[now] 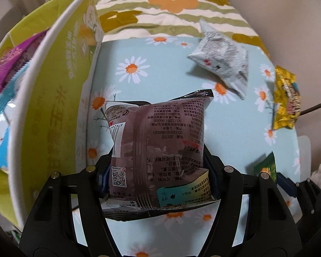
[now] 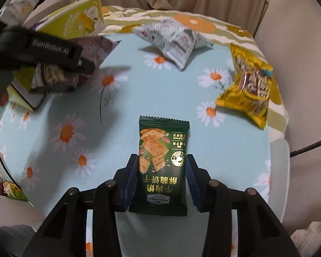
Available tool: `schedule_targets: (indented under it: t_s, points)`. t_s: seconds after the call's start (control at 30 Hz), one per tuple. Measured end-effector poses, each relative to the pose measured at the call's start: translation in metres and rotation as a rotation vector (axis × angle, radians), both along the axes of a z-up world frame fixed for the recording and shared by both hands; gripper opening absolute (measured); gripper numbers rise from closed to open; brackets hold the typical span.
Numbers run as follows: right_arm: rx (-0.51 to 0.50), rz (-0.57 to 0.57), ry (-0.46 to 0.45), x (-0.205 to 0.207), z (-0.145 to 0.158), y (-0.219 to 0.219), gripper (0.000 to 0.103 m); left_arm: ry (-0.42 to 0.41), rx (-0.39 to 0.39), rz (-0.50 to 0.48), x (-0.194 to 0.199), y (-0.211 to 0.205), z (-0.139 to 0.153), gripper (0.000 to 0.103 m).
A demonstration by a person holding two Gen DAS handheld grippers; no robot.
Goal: Organize snacks
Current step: 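Carry both packs over the yellow box and open both tools to drop them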
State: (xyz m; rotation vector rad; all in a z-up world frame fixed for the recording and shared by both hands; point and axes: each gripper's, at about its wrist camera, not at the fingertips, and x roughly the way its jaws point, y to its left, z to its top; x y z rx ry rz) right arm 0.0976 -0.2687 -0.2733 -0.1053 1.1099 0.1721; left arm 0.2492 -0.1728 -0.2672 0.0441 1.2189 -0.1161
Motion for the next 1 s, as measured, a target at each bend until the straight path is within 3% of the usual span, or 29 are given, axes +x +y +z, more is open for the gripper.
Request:
schedule_targets:
  t_s: [0.3,0.53,0.8,1.0]
  points:
    - [0.047,0.005,-0.1,0.0,0.059,-0.006,0.04,-0.11,-0.065,0.019,-0.038,0.007,0.062,0.064]
    - [0.098,0.094,-0.194,-0.003,0.122,0.011,0.04,-0.229,-0.103,0.079,-0.081,0.032,0.128,0.064]
    - [0.202,0.224,-0.262,0.002,0.178,0.047,0.04,-0.343,-0.113,0.205,-0.12,0.088,0.191,0.064]
    - [0.248,0.292,-0.289,0.019,0.204,0.084,0.04,-0.414,-0.117,0.279,-0.115,0.138,0.215,0.064]
